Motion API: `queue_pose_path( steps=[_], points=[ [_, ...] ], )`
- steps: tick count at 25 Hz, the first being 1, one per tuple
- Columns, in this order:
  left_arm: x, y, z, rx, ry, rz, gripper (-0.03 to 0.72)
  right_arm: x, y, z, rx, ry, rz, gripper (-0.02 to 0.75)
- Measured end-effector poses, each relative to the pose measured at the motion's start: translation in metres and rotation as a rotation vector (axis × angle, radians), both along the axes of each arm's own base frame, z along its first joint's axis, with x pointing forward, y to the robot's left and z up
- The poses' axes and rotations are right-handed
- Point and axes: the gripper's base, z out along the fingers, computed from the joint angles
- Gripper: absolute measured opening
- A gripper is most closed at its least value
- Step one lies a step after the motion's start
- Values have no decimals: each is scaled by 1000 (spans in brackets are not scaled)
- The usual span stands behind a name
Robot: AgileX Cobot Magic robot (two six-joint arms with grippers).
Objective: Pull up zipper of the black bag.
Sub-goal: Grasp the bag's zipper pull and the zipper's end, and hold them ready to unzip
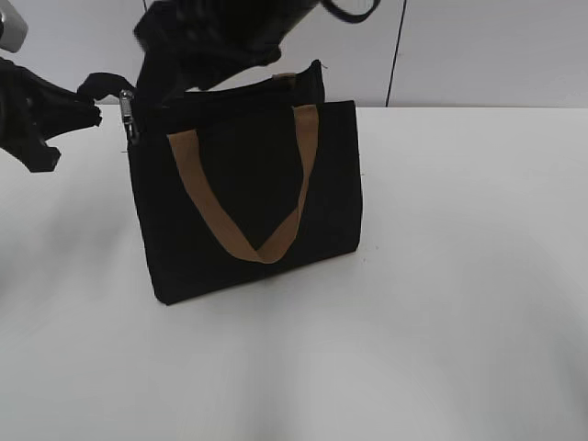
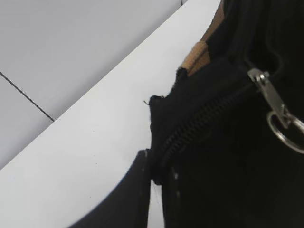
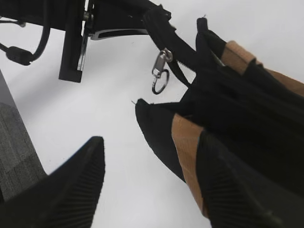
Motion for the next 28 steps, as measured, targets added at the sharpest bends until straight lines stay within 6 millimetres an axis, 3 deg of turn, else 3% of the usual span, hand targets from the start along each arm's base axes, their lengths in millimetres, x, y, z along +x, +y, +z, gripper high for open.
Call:
queue_pose_path(
  steps=[7, 15, 28],
  points=[
    [-1, 0, 2, -1, -5, 2, 31, -2, 27, -27, 4, 23, 8, 376],
    [-3, 0, 7, 2, -20, 1, 31, 7, 35, -32, 100, 41, -67, 370],
    [-9, 0, 20, -16, -55, 1, 30, 19, 41, -59, 85, 65, -100, 368]
  ],
)
